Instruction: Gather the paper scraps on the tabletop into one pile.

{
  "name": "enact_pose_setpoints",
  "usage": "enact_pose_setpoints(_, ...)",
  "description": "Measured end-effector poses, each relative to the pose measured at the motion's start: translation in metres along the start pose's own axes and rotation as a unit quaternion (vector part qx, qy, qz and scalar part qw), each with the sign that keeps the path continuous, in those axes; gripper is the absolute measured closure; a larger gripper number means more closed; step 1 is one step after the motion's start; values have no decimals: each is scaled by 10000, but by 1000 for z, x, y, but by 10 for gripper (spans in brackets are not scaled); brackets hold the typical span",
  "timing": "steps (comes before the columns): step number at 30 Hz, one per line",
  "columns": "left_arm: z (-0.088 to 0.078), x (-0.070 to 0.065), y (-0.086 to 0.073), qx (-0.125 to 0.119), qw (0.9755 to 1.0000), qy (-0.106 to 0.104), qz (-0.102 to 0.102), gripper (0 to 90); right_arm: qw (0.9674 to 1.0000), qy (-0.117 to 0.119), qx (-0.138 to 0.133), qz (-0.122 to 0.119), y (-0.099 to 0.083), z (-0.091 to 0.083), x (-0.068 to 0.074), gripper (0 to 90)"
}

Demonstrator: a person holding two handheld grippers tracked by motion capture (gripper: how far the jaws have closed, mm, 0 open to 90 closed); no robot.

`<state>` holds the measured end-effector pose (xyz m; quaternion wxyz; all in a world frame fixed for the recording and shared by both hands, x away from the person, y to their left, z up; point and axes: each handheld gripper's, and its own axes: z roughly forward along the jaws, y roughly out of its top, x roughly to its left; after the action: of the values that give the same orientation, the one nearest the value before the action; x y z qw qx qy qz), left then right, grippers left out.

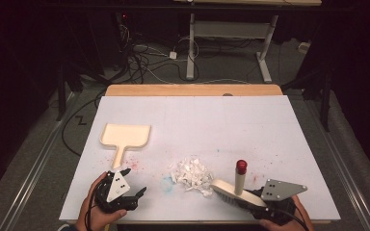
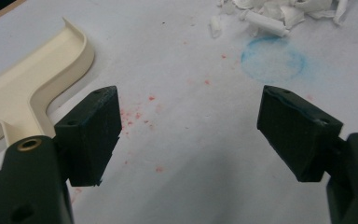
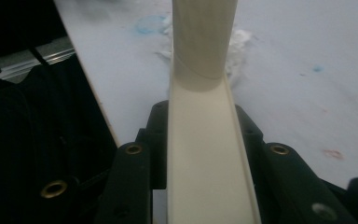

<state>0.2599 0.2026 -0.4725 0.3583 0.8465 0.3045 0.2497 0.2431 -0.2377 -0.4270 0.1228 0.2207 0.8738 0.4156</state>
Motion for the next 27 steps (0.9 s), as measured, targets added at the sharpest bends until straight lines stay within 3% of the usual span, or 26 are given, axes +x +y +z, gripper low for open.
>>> enact_pose_setpoints(3,1,2,0,-4,10000,-21,-38,206,9998,-5,36,-217,7,13,10,679)
enact_pose_setpoints(6,1,2,-1,-17,10000,-39,-39,206,9994,-109,14,-331,14,27,7,680)
enact_pose_setpoints(12,2,1,0,5,10000,-41,-19,206,9987,-224,-220,-393,31,43,-3,681)
enact_pose_setpoints(16,2,1,0,13,10000,-56,6,207,9983,-241,-446,-300,40,47,-8,682)
enact_pose_setpoints(21,1,1,-1,-2,10000,-41,-22,208,9978,-278,-579,-153,39,40,-13,682)
enact_pose_setpoints(27,0,1,-1,-9,10000,-43,-13,208,9954,-237,-931,-59,34,8,-15,681)
